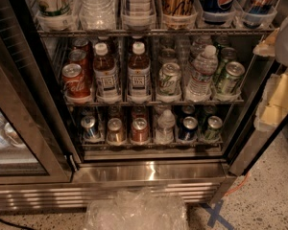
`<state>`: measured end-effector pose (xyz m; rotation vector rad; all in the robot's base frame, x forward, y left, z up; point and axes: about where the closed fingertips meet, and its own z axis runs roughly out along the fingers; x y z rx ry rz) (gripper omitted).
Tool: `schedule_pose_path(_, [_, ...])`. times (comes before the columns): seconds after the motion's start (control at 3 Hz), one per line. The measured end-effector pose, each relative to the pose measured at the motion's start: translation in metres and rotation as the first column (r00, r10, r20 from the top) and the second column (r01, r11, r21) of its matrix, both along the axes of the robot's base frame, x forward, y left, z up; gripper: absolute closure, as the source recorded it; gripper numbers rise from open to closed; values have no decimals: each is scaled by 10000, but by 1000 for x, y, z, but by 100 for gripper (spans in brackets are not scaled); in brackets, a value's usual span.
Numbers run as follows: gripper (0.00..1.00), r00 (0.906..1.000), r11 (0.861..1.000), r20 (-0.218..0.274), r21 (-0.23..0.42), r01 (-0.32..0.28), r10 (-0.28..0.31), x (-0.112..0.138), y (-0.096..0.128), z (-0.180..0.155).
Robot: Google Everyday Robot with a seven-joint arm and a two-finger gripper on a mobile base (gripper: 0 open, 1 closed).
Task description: Pick pepsi can from bottom shelf of fridge
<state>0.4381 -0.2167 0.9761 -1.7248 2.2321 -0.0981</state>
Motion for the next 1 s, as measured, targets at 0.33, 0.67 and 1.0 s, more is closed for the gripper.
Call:
schedule_pose_path(0.33, [0,10000,10000,1,3,3,-3,0,0,0])
schedule_pose_path(0.67, [0,9976,9963,196,568,653,-665,3,4,-14])
schedule_pose_path(1.0, [0,9704,9456,-155,2214,2382,-2408,-16,22,-49])
